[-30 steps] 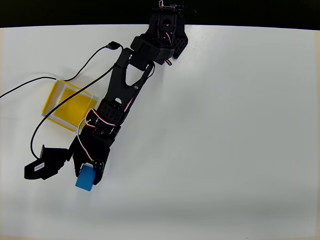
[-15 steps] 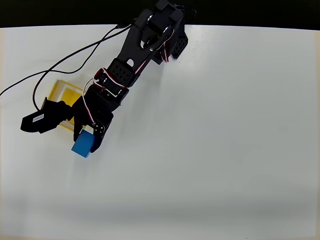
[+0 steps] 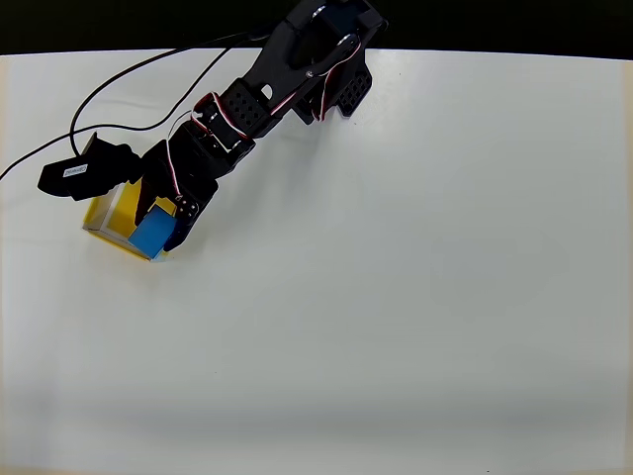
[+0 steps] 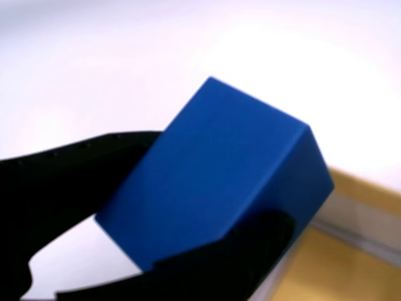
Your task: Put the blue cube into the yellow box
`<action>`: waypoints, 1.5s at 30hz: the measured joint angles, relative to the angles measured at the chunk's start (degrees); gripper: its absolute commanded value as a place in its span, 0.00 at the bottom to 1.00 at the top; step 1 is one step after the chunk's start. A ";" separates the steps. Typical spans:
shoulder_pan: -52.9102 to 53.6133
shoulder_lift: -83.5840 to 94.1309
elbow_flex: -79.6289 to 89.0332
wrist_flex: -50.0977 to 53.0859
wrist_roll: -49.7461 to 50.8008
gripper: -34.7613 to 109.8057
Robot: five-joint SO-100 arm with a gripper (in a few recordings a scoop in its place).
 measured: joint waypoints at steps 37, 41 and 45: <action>9.76 -17.58 2.37 -16.87 0.70 0.53; 9.49 -16.70 2.37 -17.49 0.18 0.52; 7.38 -11.07 2.46 -17.58 -0.88 0.47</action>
